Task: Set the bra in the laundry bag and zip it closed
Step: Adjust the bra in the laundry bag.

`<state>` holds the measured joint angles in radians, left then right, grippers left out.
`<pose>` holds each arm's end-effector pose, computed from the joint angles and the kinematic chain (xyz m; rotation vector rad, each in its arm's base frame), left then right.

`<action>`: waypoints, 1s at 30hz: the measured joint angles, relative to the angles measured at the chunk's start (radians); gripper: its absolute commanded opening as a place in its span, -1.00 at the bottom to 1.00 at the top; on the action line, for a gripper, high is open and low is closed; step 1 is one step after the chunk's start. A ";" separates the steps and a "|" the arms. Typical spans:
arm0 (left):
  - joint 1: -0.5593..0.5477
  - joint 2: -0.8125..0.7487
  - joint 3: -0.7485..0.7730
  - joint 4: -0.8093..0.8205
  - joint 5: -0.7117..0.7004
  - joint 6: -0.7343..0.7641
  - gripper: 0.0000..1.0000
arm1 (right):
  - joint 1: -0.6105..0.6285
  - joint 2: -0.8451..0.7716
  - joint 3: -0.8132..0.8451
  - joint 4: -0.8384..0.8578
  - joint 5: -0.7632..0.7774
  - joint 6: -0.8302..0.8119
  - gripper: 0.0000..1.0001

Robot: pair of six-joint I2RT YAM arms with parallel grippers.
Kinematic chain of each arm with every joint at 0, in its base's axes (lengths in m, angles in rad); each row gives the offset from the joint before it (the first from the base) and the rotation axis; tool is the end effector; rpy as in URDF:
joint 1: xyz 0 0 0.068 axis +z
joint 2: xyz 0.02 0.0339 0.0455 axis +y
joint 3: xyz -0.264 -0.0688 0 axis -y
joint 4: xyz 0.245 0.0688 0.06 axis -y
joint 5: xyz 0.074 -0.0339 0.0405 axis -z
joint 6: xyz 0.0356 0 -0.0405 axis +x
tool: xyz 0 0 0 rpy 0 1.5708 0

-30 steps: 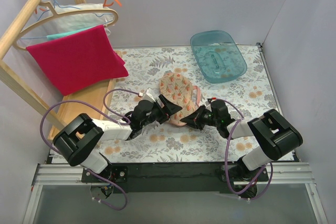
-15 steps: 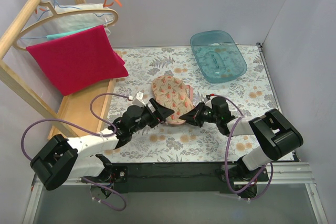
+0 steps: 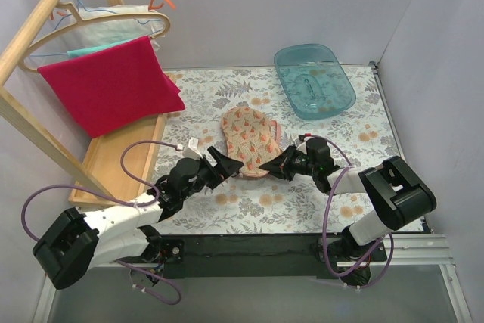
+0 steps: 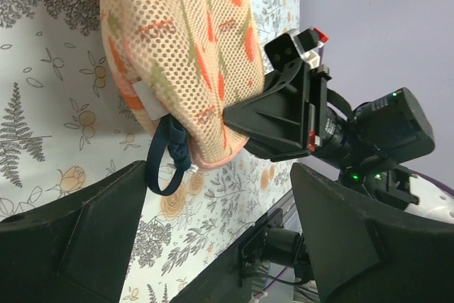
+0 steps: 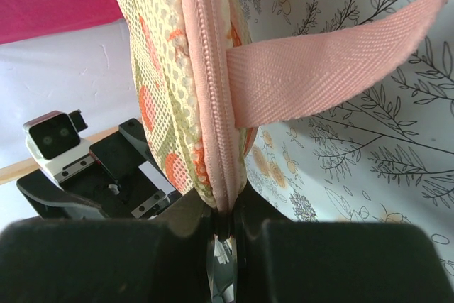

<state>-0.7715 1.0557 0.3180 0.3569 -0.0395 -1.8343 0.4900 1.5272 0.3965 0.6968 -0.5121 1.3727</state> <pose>0.1539 -0.1477 0.1821 -1.2232 2.0187 -1.5281 0.2234 0.1389 0.1370 0.6502 2.2986 1.5757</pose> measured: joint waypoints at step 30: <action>0.000 0.174 0.029 0.222 0.014 -0.033 0.59 | -0.005 0.002 0.000 -0.007 -0.008 -0.011 -0.70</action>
<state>-0.7715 1.2293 0.3470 0.5789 -0.0257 -1.8671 0.4847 1.5288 0.3965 0.6895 -0.5198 1.3617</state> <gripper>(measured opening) 0.796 0.149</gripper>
